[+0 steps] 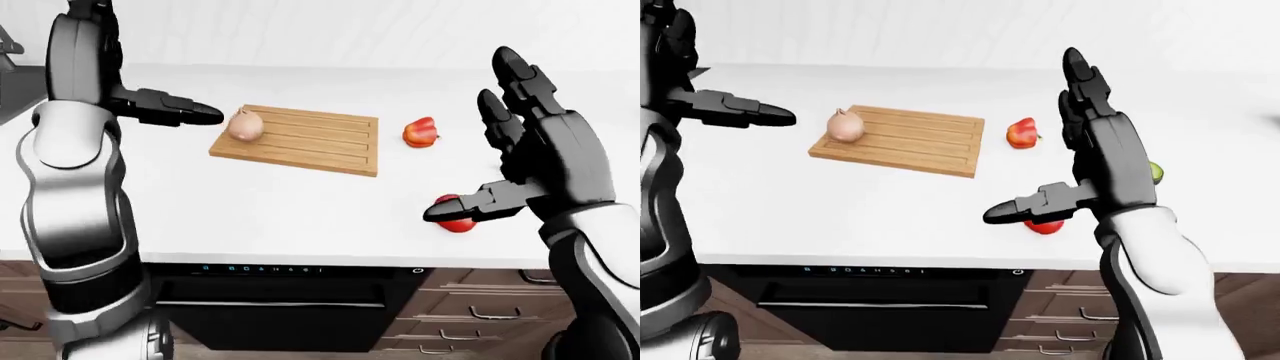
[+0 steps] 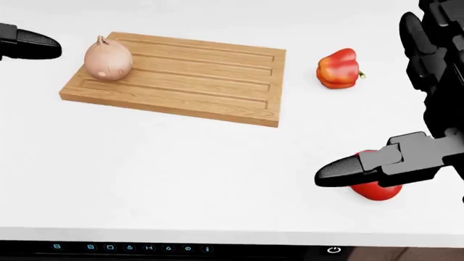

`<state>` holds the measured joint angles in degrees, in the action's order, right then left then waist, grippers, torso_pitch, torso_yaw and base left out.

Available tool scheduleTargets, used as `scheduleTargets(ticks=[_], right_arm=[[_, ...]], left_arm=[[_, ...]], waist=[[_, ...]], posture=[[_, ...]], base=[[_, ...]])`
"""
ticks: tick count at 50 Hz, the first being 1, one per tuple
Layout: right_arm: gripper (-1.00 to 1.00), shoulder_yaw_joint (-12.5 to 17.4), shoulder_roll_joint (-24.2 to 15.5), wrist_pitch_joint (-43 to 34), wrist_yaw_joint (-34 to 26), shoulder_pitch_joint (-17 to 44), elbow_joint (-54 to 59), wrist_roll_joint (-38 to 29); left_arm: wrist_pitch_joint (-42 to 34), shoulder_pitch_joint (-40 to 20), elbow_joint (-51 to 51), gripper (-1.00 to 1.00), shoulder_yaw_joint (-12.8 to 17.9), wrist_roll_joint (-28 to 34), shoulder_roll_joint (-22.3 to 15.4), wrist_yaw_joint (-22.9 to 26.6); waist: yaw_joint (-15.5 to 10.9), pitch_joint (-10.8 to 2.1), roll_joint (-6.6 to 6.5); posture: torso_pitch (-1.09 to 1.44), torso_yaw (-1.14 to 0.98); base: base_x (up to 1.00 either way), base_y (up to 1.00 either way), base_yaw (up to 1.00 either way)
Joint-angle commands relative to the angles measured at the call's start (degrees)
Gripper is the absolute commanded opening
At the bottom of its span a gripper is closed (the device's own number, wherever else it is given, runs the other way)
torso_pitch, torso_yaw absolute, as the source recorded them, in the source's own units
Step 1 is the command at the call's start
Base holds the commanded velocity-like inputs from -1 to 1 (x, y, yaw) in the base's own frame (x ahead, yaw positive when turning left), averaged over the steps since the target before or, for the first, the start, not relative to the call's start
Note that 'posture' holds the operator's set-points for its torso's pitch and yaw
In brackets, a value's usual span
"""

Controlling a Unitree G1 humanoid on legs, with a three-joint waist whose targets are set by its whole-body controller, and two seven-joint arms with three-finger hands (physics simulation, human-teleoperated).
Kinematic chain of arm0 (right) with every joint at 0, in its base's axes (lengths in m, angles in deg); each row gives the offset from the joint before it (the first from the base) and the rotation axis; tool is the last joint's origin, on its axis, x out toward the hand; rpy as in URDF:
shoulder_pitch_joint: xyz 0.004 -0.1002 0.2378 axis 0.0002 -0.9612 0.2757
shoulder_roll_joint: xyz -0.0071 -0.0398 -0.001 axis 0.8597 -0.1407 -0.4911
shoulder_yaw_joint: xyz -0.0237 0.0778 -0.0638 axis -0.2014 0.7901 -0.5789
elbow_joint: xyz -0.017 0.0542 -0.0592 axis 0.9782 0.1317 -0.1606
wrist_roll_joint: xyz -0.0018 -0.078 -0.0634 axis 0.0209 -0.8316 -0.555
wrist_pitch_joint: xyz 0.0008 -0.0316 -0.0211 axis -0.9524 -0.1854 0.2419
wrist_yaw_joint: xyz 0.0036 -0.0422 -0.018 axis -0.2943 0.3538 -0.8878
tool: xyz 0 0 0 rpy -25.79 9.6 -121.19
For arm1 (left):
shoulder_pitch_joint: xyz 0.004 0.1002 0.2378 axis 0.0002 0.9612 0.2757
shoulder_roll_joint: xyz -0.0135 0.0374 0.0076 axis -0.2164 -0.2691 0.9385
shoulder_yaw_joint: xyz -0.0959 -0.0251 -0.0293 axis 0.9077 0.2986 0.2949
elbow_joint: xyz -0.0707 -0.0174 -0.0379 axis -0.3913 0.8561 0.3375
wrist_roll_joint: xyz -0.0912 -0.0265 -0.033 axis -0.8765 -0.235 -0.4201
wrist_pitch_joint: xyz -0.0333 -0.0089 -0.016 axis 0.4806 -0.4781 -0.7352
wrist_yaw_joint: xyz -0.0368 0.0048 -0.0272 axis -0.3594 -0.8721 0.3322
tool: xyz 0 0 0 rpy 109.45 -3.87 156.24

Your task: Place the avocado, onion, tomato and bell pepper on the cutting board.

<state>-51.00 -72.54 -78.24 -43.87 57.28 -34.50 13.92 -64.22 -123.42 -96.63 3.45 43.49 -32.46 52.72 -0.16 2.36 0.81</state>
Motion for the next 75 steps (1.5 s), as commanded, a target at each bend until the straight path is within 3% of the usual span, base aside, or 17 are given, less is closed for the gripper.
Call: scheduleTargets(ticks=[1, 5, 8, 12, 15, 21, 25, 48, 51, 56, 75], right_arm=[[1.0, -0.22, -1.57, -1.31, -2.73, 1.4, -0.89, -2.9], [1.0, -1.96, -2.89, -2.3, -7.19, 1.07, -0.67, -7.8], [1.0, -5.31, -4.64, 0.45, -10.36, -1.17, 0.95, -14.55], [1.0, -8.72, -4.59, 4.96, -16.25, -3.56, 3.48, -25.2], [1.0, -9.78, -2.2, 8.25, -21.36, -4.13, 5.69, -33.05], [1.0, -8.69, 3.04, 10.35, -28.94, -3.4, 6.43, -42.33], [1.0, -7.0, 5.9, 12.57, -30.43, -3.53, 7.62, -44.94], [1.0, -3.92, 9.44, 20.01, -28.0, -9.61, 10.51, -43.66], [0.73, -3.55, 9.83, 21.5, -27.11, -11.21, 10.95, -42.55], [0.58, -2.53, 10.1, 22.29, -26.49, -13.25, 10.21, -41.18], [0.33, -0.74, 11.35, 26.69, -20.8, -17.09, 14.41, -35.28]], left_arm=[[-1.92, -0.5, -4.21, 1.0, 0.19, 0.47, -0.95, 1.16], [-4.62, 2.59, -9.48, 1.0, 1.21, 0.8, -0.72, 1.92], [-4.95, 4.94, -11.59, 1.0, 1.11, 2.28, -0.77, 1.92], [-4.2, 5.78, -12.41, 1.0, 0.5, 3.99, -0.72, 2.53], [-3.33, 6.86, -12.52, 1.0, 0.9, 5.31, 0.16, 2.98], [-2.18, 7.87, -12.5, 1.0, 1.34, 6.56, 1.22, 3.49], [-1.83, 8.29, -12.58, 1.0, 1.47, 7.42, 0.95, 3.86], [-1.76, 8.87, -12.93, 1.0, 1.94, 7.65, 1.24, 3.97], [-1.75, 9.12, -13.15, 1.0, 2.17, 7.55, 1.22, 4.03], [-1.31, 9.42, -12.94, 1.0, 1.92, 7.86, 1.25, 3.95], [-0.72, 8.52, -12.02, 1.0, 0.99, 9.42, 1.64, 5.12]], waist=[[0.07, -1.12, -0.26], [-0.03, -1.06, -0.24], [-0.09, -1.07, -0.28], [-0.08, -1.16, -0.38], [-0.01, -1.18, -0.47], [0.1, -1.39, -0.88], [0.17, -1.52, -1.07], [0.3, -1.73, -1.2], [0.3, -1.79, -1.21], [0.27, -1.79, -1.1], [0.19, -1.83, -0.91]], posture=[[0.0, 0.0], [0.0, 0.0], [0.0, 0.0], [0.0, 0.0], [0.0, 0.0], [0.0, 0.0], [0.0, 0.0], [0.0, 0.0], [0.0, 0.0], [0.0, 0.0], [0.0, 0.0]], base=[[0.0, 0.0, 0.0], [0.0, 0.0, 0.0], [0.0, 0.0, 0.0], [0.0, 0.0, 0.0], [0.0, 0.0, 0.0], [0.0, 0.0, 0.0], [0.0, 0.0, 0.0], [0.0, 0.0, 0.0], [0.0, 0.0, 0.0], [0.0, 0.0, 0.0], [0.0, 0.0, 0.0]])
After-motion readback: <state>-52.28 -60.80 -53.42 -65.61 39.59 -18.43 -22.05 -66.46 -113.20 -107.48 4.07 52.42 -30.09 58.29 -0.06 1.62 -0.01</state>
